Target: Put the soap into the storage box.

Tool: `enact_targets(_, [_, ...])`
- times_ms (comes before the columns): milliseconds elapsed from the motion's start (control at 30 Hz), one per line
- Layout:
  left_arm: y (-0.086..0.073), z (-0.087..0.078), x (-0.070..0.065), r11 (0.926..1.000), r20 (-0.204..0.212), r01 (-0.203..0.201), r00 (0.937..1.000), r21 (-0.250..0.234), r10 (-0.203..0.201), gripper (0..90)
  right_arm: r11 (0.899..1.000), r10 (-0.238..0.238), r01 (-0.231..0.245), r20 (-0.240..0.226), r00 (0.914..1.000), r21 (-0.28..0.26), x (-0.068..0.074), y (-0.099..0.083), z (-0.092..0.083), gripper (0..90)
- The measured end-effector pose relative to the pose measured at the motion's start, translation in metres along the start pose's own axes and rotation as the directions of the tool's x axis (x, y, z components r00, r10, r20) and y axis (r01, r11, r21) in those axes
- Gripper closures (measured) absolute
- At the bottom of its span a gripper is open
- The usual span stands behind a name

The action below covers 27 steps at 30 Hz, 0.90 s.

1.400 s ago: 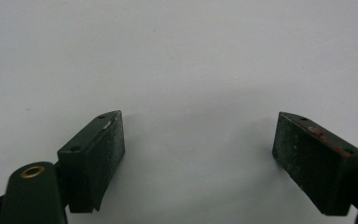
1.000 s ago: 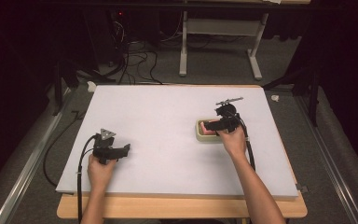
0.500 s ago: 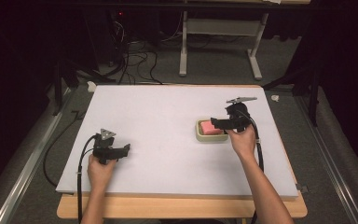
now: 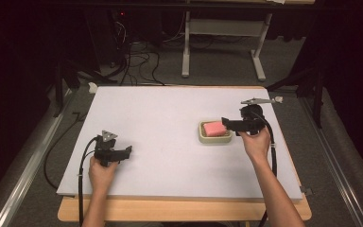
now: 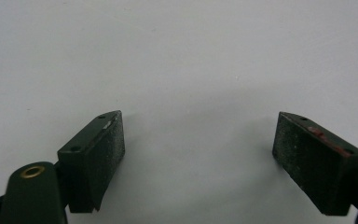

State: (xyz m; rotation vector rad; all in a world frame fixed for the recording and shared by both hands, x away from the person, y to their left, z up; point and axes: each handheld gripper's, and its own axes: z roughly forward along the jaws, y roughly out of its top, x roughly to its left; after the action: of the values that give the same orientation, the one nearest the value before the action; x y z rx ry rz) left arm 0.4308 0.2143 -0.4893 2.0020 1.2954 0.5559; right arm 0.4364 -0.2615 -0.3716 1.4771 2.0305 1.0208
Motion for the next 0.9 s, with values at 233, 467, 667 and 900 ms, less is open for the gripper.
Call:
enact_targets(233, [0.0,0.0,0.0,1.0,0.0,0.0,1.0,0.0,0.0,17.3,1.0,0.009,-0.009,0.001,1.0,-0.028,-0.006,-0.006,-0.009,16.0])
enact_targets(467, [0.0,0.0,0.0,1.0,-0.001,0.0,1.0,-0.001,0.0,17.3,0.999,0.018,-0.018,-0.001,0.9998,-0.046,-0.013,-0.012,-0.018,16.1])
enact_targets(667, [0.0,0.0,0.0,1.0,0.0,0.0,1.0,0.001,0.0,17.3,0.997,0.022,-0.022,0.0,0.9997,-0.071,-0.019,-0.017,-0.029,16.2])
enact_targets(900, [0.0,0.0,0.0,1.0,0.0,0.0,1.0,0.001,0.0,17.3,0.995,0.04,-0.039,0.004,0.9992,-0.089,-0.027,-0.024,-0.04,16.2])
